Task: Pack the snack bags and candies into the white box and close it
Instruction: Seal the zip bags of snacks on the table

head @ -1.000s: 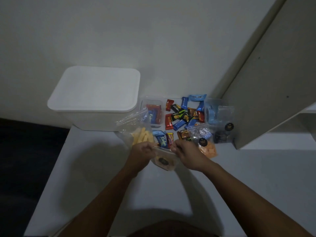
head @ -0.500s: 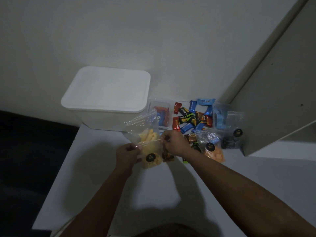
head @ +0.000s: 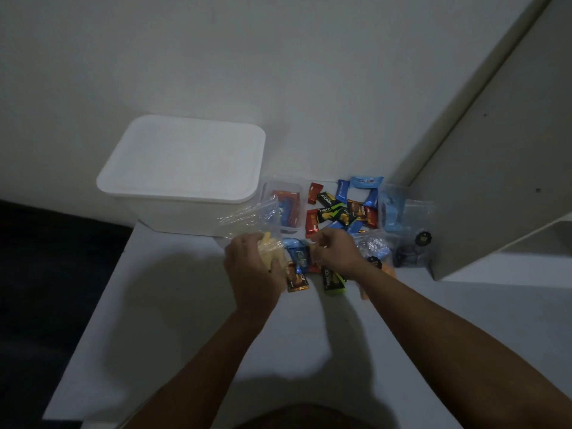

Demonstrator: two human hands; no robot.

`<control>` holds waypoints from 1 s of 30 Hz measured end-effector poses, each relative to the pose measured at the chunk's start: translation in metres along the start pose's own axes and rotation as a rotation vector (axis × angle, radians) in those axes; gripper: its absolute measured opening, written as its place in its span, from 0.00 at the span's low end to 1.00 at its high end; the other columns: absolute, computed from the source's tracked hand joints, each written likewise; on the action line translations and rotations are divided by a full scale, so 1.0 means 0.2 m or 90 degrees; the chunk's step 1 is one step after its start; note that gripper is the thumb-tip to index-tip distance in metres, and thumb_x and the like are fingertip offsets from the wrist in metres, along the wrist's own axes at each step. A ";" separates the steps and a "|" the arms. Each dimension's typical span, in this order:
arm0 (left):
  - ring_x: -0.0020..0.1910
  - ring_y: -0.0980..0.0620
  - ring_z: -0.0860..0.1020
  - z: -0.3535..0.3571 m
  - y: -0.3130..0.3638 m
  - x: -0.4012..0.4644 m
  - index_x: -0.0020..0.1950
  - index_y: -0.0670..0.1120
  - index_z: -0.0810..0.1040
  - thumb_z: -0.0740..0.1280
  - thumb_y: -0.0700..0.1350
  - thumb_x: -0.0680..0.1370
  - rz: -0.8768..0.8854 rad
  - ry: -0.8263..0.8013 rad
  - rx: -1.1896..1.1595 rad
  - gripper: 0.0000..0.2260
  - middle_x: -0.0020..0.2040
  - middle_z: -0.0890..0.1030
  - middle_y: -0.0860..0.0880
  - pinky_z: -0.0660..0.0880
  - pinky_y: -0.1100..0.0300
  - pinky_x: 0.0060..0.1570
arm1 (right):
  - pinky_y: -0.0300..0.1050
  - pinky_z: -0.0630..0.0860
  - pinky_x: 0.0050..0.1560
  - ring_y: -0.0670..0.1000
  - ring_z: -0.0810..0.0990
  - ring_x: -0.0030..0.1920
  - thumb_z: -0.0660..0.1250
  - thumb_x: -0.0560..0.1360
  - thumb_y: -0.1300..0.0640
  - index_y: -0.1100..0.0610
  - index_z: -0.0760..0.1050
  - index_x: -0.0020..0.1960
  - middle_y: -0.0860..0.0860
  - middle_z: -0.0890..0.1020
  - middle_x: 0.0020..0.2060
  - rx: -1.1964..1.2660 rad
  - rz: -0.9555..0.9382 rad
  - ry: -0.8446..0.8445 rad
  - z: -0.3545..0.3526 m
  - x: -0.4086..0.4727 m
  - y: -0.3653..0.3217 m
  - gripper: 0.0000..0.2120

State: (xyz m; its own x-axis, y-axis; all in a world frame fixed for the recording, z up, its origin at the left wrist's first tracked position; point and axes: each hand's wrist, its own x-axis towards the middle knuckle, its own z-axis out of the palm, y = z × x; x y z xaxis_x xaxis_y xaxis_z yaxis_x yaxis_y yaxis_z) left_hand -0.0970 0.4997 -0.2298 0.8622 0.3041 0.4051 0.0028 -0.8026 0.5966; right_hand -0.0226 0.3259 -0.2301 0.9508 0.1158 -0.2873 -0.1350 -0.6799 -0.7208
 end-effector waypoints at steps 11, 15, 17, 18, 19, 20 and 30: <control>0.52 0.50 0.79 0.31 0.20 0.01 0.56 0.45 0.79 0.72 0.43 0.71 -0.088 -0.413 -0.118 0.14 0.52 0.81 0.48 0.77 0.52 0.53 | 0.44 0.75 0.45 0.54 0.81 0.46 0.68 0.75 0.57 0.58 0.81 0.51 0.54 0.83 0.46 -0.124 0.182 0.176 -0.31 -0.05 0.40 0.08; 0.47 0.50 0.79 0.38 0.28 0.01 0.59 0.43 0.77 0.71 0.43 0.73 -0.156 -0.567 -0.132 0.15 0.47 0.81 0.47 0.78 0.57 0.51 | 0.49 0.78 0.49 0.58 0.80 0.49 0.72 0.65 0.45 0.59 0.76 0.53 0.58 0.81 0.49 -0.142 0.245 0.108 -0.31 -0.01 0.60 0.23; 0.44 0.52 0.78 0.41 0.31 0.01 0.57 0.42 0.77 0.71 0.41 0.73 -0.195 -0.596 -0.164 0.14 0.44 0.82 0.45 0.77 0.58 0.48 | 0.51 0.78 0.49 0.57 0.80 0.48 0.72 0.64 0.45 0.60 0.73 0.55 0.56 0.81 0.48 -0.113 0.244 0.070 -0.27 0.06 0.76 0.26; 0.43 0.52 0.78 0.42 0.33 0.01 0.56 0.41 0.78 0.71 0.40 0.73 -0.217 -0.613 -0.185 0.13 0.41 0.82 0.44 0.77 0.58 0.48 | 0.51 0.79 0.49 0.57 0.81 0.47 0.72 0.63 0.46 0.61 0.73 0.56 0.56 0.82 0.48 -0.099 0.248 0.065 -0.26 0.08 0.82 0.27; 0.43 0.51 0.78 0.43 0.34 0.01 0.55 0.41 0.78 0.71 0.40 0.72 -0.237 -0.631 -0.200 0.12 0.39 0.81 0.45 0.77 0.57 0.47 | 0.52 0.80 0.48 0.57 0.82 0.47 0.71 0.62 0.47 0.62 0.73 0.56 0.56 0.82 0.47 -0.083 0.248 0.068 -0.26 0.07 0.80 0.27; 0.44 0.50 0.79 0.44 0.36 0.01 0.54 0.41 0.78 0.72 0.40 0.72 -0.255 -0.642 -0.208 0.12 0.40 0.81 0.46 0.77 0.55 0.48 | 0.53 0.80 0.48 0.57 0.83 0.47 0.70 0.61 0.47 0.62 0.74 0.55 0.57 0.83 0.47 -0.064 0.250 0.072 -0.26 0.08 0.83 0.28; 0.37 0.50 0.78 0.42 0.41 0.01 0.40 0.41 0.79 0.68 0.39 0.76 -0.416 -0.657 -0.287 0.05 0.39 0.80 0.43 0.76 0.58 0.40 | 0.44 0.79 0.42 0.52 0.81 0.43 0.69 0.72 0.65 0.58 0.81 0.38 0.53 0.82 0.39 0.099 0.223 0.028 -0.27 -0.17 0.54 0.06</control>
State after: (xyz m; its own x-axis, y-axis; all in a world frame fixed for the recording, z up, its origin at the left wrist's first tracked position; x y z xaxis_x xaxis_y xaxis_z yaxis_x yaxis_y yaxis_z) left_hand -0.0526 0.3918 -0.2389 0.7560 -0.1237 -0.6428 0.5715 -0.3541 0.7403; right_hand -0.0544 0.2089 -0.2646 0.8505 -0.1371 -0.5078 -0.4907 -0.5543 -0.6723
